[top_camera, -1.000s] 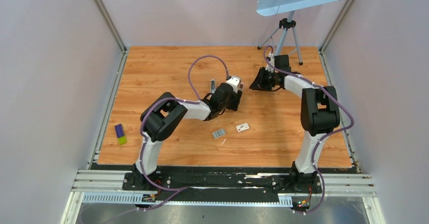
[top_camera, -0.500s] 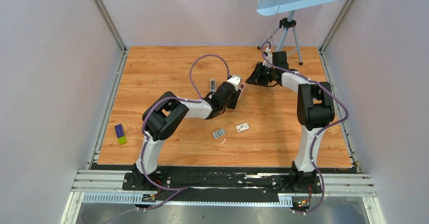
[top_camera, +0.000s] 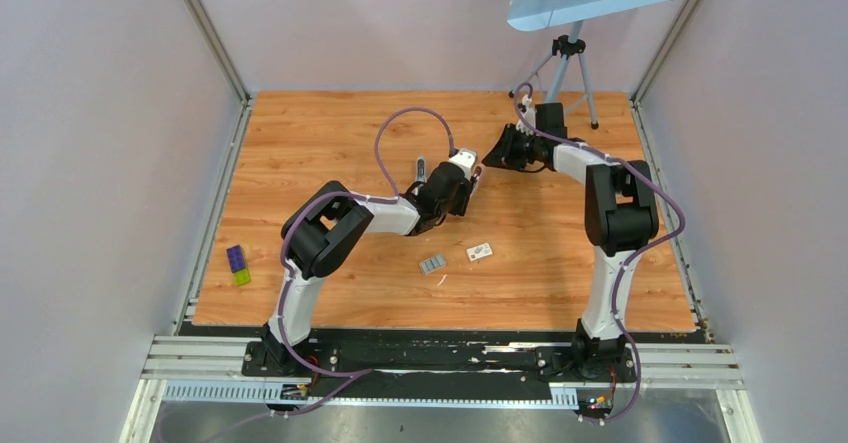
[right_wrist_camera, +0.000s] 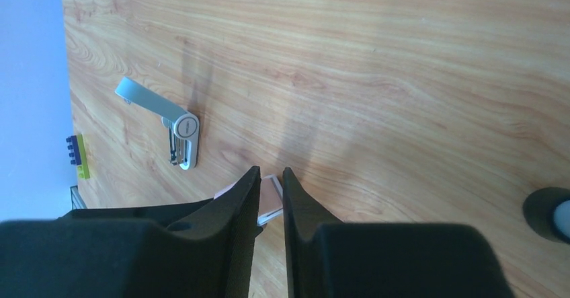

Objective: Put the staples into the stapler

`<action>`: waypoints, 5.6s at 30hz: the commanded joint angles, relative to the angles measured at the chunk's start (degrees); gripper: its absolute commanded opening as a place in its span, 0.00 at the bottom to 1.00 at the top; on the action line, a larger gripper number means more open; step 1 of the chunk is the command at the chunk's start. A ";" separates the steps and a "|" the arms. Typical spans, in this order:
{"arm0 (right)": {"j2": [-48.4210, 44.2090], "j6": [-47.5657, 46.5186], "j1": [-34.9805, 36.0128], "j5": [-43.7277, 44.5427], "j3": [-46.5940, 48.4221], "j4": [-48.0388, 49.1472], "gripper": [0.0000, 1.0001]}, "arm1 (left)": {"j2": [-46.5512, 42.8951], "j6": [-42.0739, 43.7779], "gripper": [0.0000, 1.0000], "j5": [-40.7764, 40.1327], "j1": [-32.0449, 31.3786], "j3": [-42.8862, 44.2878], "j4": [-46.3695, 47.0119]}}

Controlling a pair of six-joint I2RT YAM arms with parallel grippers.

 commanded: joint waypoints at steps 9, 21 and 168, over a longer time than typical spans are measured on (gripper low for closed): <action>-4.55 -0.74 2.42 -2.98 -5.64 2.47 0.22 | 0.94 0.32 0.36 -0.49 0.18 0.80 0.34; -4.88 -2.71 3.48 -4.58 -4.89 1.69 0.22 | 0.91 0.19 0.36 -0.49 0.21 0.80 0.43; -0.88 -7.49 12.76 14.40 2.31 -23.27 0.30 | -7.03 -18.78 0.42 9.37 6.36 -0.73 -8.04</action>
